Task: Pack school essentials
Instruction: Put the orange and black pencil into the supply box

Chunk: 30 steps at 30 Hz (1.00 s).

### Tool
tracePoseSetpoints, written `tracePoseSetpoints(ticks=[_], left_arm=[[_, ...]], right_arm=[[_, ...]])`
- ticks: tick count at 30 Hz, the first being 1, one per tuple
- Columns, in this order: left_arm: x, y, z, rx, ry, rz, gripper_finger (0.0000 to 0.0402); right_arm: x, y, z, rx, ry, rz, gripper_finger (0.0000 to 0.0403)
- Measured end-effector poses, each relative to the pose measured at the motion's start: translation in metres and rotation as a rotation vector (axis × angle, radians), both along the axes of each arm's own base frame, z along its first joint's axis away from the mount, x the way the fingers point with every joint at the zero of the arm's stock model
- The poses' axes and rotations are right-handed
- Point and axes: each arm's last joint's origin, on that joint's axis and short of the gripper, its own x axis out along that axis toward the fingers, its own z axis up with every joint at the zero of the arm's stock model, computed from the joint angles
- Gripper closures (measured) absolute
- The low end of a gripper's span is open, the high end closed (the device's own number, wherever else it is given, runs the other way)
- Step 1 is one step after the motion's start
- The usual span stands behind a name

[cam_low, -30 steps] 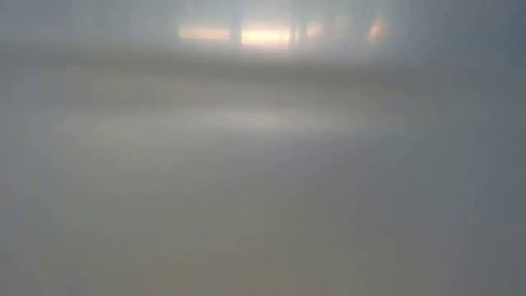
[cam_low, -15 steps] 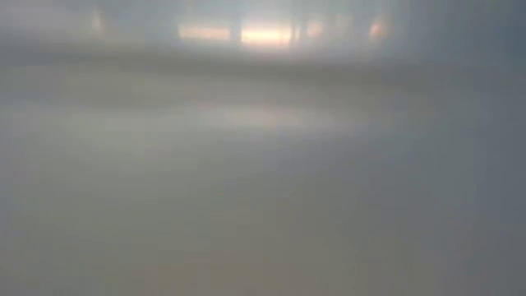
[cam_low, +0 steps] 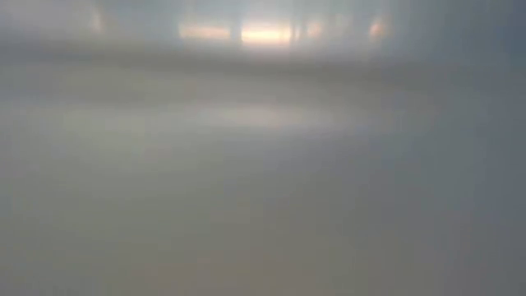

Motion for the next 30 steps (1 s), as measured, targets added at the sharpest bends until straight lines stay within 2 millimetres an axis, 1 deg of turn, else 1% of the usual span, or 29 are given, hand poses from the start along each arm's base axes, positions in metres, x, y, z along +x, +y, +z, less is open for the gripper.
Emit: tracePoseSetpoints(ticks=[2, 6, 10, 14, 19, 26, 30], left_arm=[[0.000, 0.000, 0.000, 0.000, 0.000, 0.000, 0.0005], [0.000, 0.000, 0.000, 0.000, 0.000, 0.000, 0.0005], [0.000, 0.000, 0.000, 0.000, 0.000, 0.000, 0.0005], [0.000, 0.000, 0.000, 0.000, 0.000, 0.000, 0.0005], [0.000, 0.000, 0.000, 0.000, 0.000, 0.000, 0.0005], [0.000, 0.000, 0.000, 0.000, 0.000, 0.000, 0.0005], [0.000, 0.000, 0.000, 0.000, -0.001, 0.000, 0.0005]], right_arm=[[0.000, 0.000, -0.017, 0.006, 0.027, -0.023, 0.0233], [0.005, 0.000, -0.044, 0.010, -0.007, -0.029, 0.0227], [0.007, -0.001, -0.067, 0.014, -0.037, -0.072, 0.0227], [0.004, 0.000, -0.087, 0.019, -0.031, -0.124, 0.0227], [-0.003, -0.003, -0.106, -0.007, -0.001, -0.164, 0.0227], [-0.005, -0.012, -0.124, -0.015, -0.031, -0.215, 0.0227], [-0.012, -0.016, -0.133, -0.014, -0.002, -0.244, 0.0227]])
